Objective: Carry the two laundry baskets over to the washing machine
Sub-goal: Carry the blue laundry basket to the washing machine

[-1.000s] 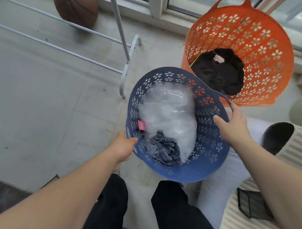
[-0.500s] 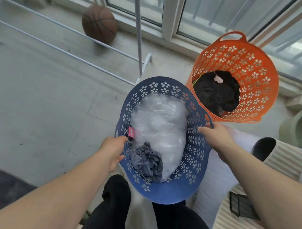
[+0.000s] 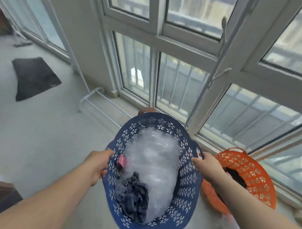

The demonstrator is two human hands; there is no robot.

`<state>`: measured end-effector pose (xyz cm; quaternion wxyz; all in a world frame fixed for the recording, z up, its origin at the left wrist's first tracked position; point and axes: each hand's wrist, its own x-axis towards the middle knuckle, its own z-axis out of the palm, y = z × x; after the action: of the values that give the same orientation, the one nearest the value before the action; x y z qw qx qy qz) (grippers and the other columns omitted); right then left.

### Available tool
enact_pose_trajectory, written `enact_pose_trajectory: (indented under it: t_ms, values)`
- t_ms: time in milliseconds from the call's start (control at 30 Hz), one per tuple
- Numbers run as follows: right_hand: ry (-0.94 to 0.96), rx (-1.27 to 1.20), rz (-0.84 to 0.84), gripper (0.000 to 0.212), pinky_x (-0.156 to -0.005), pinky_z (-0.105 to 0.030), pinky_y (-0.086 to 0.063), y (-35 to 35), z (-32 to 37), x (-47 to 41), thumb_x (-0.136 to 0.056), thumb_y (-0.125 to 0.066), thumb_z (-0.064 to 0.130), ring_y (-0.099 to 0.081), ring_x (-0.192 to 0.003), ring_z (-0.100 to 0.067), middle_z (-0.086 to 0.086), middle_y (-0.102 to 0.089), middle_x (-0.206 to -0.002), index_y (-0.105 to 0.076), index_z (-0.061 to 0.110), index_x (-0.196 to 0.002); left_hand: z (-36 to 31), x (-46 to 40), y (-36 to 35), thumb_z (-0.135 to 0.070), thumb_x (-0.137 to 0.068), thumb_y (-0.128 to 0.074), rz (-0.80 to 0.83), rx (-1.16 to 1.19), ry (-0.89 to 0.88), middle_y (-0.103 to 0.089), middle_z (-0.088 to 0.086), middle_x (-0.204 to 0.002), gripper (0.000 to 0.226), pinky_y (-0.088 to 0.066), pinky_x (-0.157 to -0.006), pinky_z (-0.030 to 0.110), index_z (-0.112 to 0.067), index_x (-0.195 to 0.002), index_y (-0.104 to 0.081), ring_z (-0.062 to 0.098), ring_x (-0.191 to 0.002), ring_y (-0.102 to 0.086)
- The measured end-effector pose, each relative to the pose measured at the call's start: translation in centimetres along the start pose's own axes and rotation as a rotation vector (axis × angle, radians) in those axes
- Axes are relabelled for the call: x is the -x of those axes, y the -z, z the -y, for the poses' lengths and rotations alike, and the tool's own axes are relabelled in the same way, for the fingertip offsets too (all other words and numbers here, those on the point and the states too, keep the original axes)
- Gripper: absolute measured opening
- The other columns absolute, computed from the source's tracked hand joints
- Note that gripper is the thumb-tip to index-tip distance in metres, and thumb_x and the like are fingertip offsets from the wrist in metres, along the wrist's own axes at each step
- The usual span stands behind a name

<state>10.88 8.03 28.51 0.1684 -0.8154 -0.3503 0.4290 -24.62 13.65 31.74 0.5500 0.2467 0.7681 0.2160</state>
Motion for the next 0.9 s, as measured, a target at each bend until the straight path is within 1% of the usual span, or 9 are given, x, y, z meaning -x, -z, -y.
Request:
enact_pose_trajectory:
  t_ms: [133,267,333,433,467,567,733,833,900]
  values:
    - [0.141,0.047,-0.052,0.036,-0.077,-0.046,-0.06,-0.9,11.7,3.5,-0.083,-0.059,0.033,-0.071,-0.085,-0.032,-0.011,-0.071,-0.092,-0.065,0.008,-0.108,-6.3,0.9,8.6,-0.027,-0.094,-0.062,-0.037,0.037,-0.132,-0.049,0.006,-0.064,0.025,-0.035,-0.056,0.029,-0.01,-0.075,-0.059,0.019,-0.061,-0.041]
    - [0.278,0.023,-0.071,0.012,-0.063,-0.034,-0.053,-2.5,22.7,7.1,-0.094,-0.06,0.016,-0.066,-0.072,-0.024,-0.006,-0.068,-0.084,-0.056,0.013,-0.105,-11.1,1.4,17.5,-0.021,-0.095,-0.061,-0.066,0.09,-0.248,-0.05,0.007,-0.071,0.02,-0.035,-0.057,0.029,-0.01,-0.078,-0.06,0.019,-0.062,-0.042]
    - [0.328,-0.005,-0.05,0.032,-0.068,-0.042,-0.058,-3.6,26.9,7.8,-0.093,-0.062,0.017,-0.07,-0.075,-0.025,-0.006,-0.069,-0.092,-0.054,0.016,-0.124,-13.1,1.5,21.2,-0.018,-0.096,-0.06,-0.101,0.126,-0.294,-0.051,0.007,-0.075,0.015,-0.036,-0.056,0.03,-0.01,-0.084,-0.061,0.018,-0.062,-0.042]
    - [0.421,-0.056,-0.023,0.07,-0.078,-0.05,-0.063,-5.7,33.0,7.7,-0.09,-0.067,0.022,-0.076,-0.086,-0.032,-0.014,-0.068,-0.117,-0.037,0.014,-0.153,-15.8,1.0,26.3,-0.019,-0.095,-0.061,-0.165,0.205,-0.338,-0.052,0.008,-0.081,0.01,-0.044,-0.059,0.032,-0.009,-0.093,-0.061,0.02,-0.066,-0.046]
    - [0.447,-0.073,-0.011,0.073,-0.077,-0.048,-0.062,-6.4,35.2,7.5,-0.091,-0.067,0.02,-0.075,-0.088,-0.034,-0.017,-0.066,-0.119,-0.034,0.015,-0.155,-16.5,0.6,27.8,-0.019,-0.095,-0.061,-0.176,0.242,-0.346,-0.053,0.009,-0.084,0.01,-0.048,-0.062,0.033,-0.009,-0.095,-0.061,0.021,-0.07,-0.048]
    - [0.537,-0.132,0.033,0.072,-0.069,-0.043,-0.056,-8.6,41.4,7.1,-0.093,-0.067,0.015,-0.068,-0.078,-0.029,-0.014,-0.065,-0.104,-0.032,0.015,-0.156,-18.5,-0.8,32.2,-0.023,-0.094,-0.064,-0.216,0.334,-0.368,-0.055,0.009,-0.092,0.024,-0.057,-0.063,0.036,-0.006,-0.11,-0.063,0.021,-0.079,-0.053]
    - [0.601,-0.223,0.15,0.069,-0.07,-0.044,-0.057,-13.1,51.7,3.9,-0.09,-0.066,0.017,-0.064,-0.078,-0.025,-0.015,-0.066,-0.107,-0.037,0.015,-0.152,-21.7,-3.6,39.2,-0.036,-0.088,-0.069,-0.287,0.458,-0.378,-0.058,0.01,-0.093,0.061,-0.063,-0.067,0.04,-0.005,-0.138,-0.054,0.018,-0.074,-0.056]
    - [0.64,-0.279,0.218,0.069,-0.068,-0.042,-0.049,-15.9,57.5,2.0,-0.086,-0.064,0.016,-0.06,-0.079,-0.026,-0.016,-0.067,-0.101,-0.039,0.014,-0.15,-23.8,-4.8,42.4,-0.037,-0.09,-0.069,-0.366,0.498,-0.373,-0.061,0.012,-0.092,0.055,-0.065,-0.075,0.047,-0.007,-0.135,-0.057,0.019,-0.071,-0.057]
    - [0.656,-0.287,0.283,0.066,-0.067,-0.043,-0.05,-18.1,61.6,0.5,-0.088,-0.064,0.014,-0.059,-0.077,-0.025,-0.014,-0.065,-0.097,-0.04,0.014,-0.15,-25.6,-6.0,44.5,-0.035,-0.091,-0.07,-0.415,0.525,-0.359,-0.061,0.012,-0.09,0.047,-0.065,-0.074,0.046,-0.008,-0.129,-0.062,0.018,-0.069,-0.057]
